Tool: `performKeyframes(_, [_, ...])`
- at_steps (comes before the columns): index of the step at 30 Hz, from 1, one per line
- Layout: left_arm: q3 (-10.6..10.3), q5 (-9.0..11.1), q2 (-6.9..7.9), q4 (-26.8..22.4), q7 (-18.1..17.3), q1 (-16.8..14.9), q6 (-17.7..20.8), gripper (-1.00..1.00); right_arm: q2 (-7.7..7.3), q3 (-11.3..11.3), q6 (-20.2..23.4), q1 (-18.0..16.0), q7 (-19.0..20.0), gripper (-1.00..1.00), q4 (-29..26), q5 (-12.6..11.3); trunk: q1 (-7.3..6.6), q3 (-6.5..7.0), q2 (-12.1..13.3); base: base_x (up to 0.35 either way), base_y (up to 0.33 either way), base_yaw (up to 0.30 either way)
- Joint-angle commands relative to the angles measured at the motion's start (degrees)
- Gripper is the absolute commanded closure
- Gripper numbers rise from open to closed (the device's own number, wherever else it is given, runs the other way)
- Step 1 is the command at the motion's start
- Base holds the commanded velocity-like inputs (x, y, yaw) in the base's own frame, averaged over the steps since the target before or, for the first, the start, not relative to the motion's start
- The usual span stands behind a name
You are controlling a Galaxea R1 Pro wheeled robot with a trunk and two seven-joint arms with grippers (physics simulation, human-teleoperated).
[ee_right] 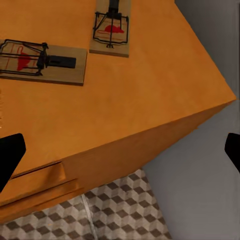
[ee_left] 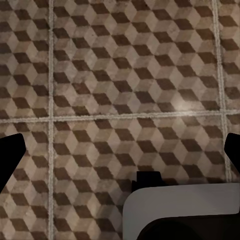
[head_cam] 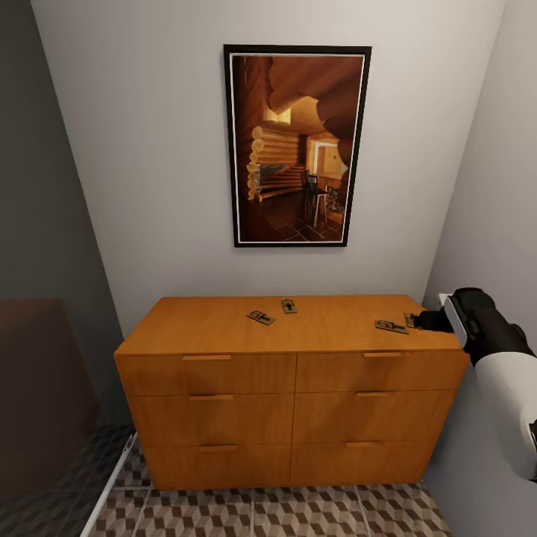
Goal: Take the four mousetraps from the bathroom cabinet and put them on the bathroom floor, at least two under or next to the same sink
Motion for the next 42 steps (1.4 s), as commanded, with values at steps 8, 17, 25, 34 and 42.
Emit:
performKeyframes(8, [0.05, -0.05, 0.0, -0.08, -0.04, 0.02, -0.08, -1.0, -0.01, -0.01, 0.89, -3.28, -0.11, -1.0, -0.11, 0.02, 0.0, -0.05, -0.03, 0.0, 0.0, 0.0])
performKeyframes(17, [0.05, -0.05, 0.01, -0.08, -0.04, 0.02, -0.08, -1.0, -0.02, 0.0, 1.0, -4.23, -0.08, -1.0, -0.12, -0.07, 0.0, -0.05, -0.03, 0.0, 0.0, 0.0])
performKeyframes(25, [0.05, 0.01, 0.01, -0.08, -0.04, 0.02, -0.07, -1.0, -0.02, 0.0, 0.97, -4.36, 0.0, -1.0, -0.12, -0.17, 0.0, -0.05, -0.03, 0.001, 0.0, 0.0])
performKeyframes(34, [0.05, 0.03, 0.02, -0.08, -0.04, 0.02, -0.08, -1.0, -0.02, 0.0, 0.92, -4.37, 0.01, -1.0, -0.12, -0.24, 0.0, -0.05, -0.03, 0.142, 0.0, 0.0])
performKeyframes(42, [0.05, 0.0, 0.01, -0.08, -0.04, 0.02, -0.08, -1.0, 0.01, 0.06, 0.89, -4.37, 0.02, -1.0, -0.12, -0.25, 0.0, -0.05, -0.03, 0.275, 0.0, 0.0])
